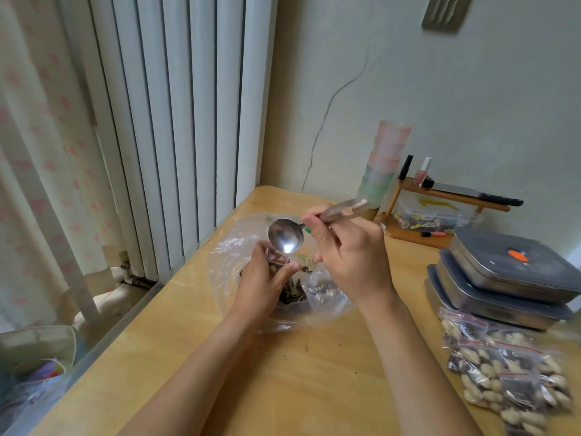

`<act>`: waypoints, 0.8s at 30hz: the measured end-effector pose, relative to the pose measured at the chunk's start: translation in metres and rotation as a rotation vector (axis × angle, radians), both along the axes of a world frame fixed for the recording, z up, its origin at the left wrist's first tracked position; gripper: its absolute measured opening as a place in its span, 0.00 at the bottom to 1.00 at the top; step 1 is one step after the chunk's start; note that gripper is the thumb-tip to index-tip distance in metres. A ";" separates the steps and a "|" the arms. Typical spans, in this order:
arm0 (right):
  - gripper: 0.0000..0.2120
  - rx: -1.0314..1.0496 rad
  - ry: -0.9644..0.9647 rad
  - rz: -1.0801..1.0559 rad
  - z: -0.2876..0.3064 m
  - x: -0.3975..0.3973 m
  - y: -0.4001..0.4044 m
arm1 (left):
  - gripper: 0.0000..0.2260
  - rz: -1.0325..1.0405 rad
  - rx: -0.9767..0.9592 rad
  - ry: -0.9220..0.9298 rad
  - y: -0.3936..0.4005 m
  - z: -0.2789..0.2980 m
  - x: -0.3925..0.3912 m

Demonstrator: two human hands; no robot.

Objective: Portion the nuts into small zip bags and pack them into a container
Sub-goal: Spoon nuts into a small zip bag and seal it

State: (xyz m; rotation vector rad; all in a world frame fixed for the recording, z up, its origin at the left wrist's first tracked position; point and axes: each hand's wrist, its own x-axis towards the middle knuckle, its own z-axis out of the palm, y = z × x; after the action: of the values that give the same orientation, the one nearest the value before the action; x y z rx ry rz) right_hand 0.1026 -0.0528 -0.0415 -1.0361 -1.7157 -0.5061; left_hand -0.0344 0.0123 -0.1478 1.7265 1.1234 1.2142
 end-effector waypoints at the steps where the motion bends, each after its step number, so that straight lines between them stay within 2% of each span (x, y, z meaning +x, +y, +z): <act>1: 0.12 -0.019 0.010 0.015 0.000 0.000 0.000 | 0.18 0.001 0.006 0.004 0.000 0.000 0.000; 4: 0.13 -0.044 0.076 0.008 -0.001 0.001 0.001 | 0.18 0.018 0.016 0.017 0.000 0.001 0.000; 6: 0.15 -0.022 0.138 -0.088 -0.004 0.005 0.003 | 0.12 0.024 0.015 0.046 0.000 0.001 0.000; 8: 0.17 -0.043 0.235 -0.211 -0.007 0.008 0.005 | 0.12 0.024 0.001 0.065 0.000 0.002 -0.001; 12: 0.19 -0.344 0.465 -0.394 -0.016 0.015 0.008 | 0.12 0.047 0.023 0.039 -0.002 0.002 -0.002; 18: 0.15 -0.848 1.040 -0.162 -0.043 0.022 0.019 | 0.14 0.029 0.071 0.023 -0.003 0.000 -0.001; 21: 0.12 -0.997 1.123 -0.051 -0.054 0.026 0.026 | 0.15 0.011 0.088 0.025 -0.003 -0.001 0.001; 24: 0.10 -1.145 1.081 -0.048 -0.060 0.025 0.027 | 0.16 -0.020 0.105 0.036 -0.002 -0.002 0.002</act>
State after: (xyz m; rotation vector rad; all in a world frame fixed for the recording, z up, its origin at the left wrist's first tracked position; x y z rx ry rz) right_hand 0.1280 -0.0254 -0.1012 -1.6702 -0.8610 1.0176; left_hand -0.0326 0.0103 -0.1497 1.8407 1.0782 1.2537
